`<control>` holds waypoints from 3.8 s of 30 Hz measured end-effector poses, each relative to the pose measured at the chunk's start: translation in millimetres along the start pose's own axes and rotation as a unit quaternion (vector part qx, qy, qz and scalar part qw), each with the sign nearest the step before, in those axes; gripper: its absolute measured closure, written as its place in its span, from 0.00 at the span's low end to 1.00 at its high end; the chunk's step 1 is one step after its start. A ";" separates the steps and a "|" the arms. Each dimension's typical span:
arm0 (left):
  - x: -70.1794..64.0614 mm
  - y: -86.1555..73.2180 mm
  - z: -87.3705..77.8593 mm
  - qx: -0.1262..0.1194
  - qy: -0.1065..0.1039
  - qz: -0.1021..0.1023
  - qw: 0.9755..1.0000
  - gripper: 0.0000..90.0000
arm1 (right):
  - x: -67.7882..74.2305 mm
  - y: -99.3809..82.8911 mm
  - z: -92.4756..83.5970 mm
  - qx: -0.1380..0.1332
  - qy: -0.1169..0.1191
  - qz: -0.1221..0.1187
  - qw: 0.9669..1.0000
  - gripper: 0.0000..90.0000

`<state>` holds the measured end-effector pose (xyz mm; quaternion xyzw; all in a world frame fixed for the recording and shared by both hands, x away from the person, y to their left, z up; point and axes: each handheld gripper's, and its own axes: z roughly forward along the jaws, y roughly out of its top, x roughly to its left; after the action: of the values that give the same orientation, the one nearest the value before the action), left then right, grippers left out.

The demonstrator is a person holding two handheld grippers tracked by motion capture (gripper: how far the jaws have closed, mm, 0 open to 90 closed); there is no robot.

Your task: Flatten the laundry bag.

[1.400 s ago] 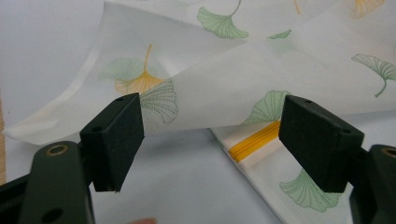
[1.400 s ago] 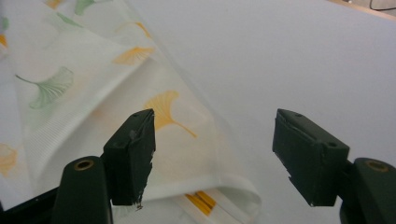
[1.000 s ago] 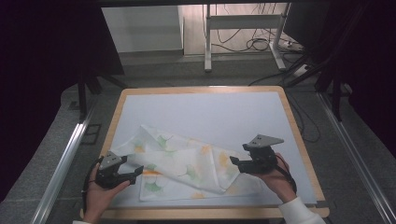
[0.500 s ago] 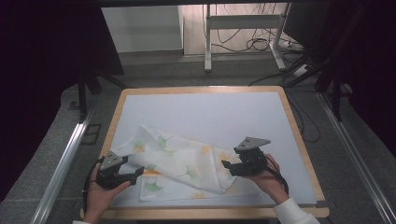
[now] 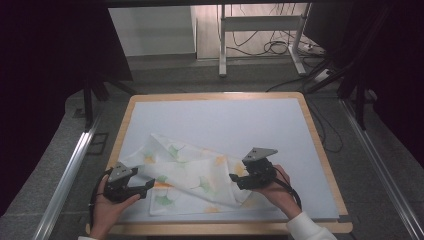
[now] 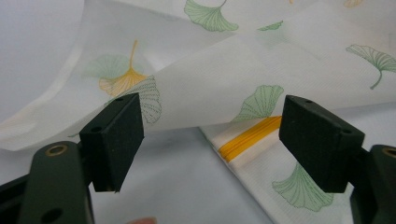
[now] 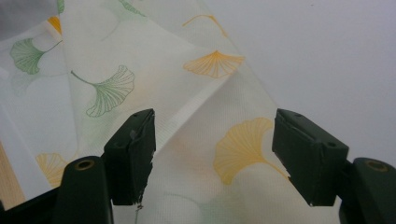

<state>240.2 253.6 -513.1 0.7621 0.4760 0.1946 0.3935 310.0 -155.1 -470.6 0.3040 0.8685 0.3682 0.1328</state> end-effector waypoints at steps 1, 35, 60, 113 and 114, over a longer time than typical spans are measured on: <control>-0.2 0.1 0.2 0.000 0.000 0.001 1.000 0.24 | 0.4 0.4 1.4 0.002 0.002 0.003 1.000 0.33; -1.9 -0.6 3.3 0.007 0.001 0.009 1.000 0.24 | 7.6 11.6 59.4 0.064 0.035 0.030 0.997 0.45; -0.4 -1.8 4.2 0.012 0.000 0.015 1.000 0.24 | 15.2 12.6 54.2 0.048 0.025 -0.025 0.998 0.97; -1.0 -2.6 6.9 0.019 -0.003 0.020 1.000 0.24 | -12.5 13.6 27.8 -0.017 -0.034 -0.001 0.999 0.98; -1.1 -2.6 7.0 0.020 -0.003 0.021 1.000 0.24 | -13.4 13.5 27.3 -0.017 -0.035 -0.001 0.999 0.98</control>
<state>242.9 250.4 -519.3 0.7799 0.4626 0.1906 0.3761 338.7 -140.9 -479.7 0.3140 0.8571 0.3719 0.1689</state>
